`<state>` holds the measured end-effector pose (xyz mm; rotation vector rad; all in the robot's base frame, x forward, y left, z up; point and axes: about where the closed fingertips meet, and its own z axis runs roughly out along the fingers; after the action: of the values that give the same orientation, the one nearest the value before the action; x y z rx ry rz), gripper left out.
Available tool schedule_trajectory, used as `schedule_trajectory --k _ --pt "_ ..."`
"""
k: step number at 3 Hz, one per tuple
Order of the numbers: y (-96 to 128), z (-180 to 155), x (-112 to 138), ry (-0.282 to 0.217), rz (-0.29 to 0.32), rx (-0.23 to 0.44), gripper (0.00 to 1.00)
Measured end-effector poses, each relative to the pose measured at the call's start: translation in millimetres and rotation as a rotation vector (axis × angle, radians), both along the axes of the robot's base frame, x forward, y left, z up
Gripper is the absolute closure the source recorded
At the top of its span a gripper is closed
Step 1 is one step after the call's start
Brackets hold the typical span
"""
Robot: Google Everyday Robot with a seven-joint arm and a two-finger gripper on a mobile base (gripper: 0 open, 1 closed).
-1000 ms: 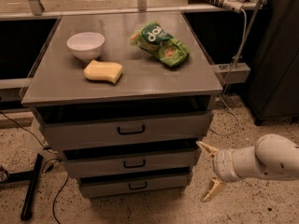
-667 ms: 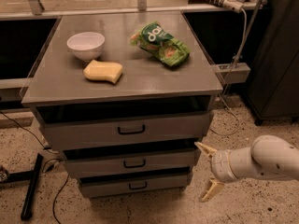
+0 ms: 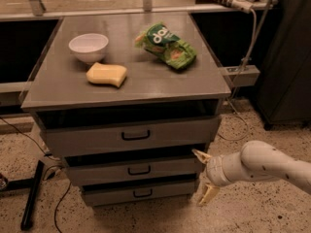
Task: Open middle drawer
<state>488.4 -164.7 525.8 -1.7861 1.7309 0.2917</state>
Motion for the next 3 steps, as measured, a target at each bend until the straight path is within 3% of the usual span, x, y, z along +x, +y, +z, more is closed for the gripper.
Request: schedule_trajectory --k 3 --pt "29.2 -53.3 44.6 -0.024 0.014 -0.015 0.0"
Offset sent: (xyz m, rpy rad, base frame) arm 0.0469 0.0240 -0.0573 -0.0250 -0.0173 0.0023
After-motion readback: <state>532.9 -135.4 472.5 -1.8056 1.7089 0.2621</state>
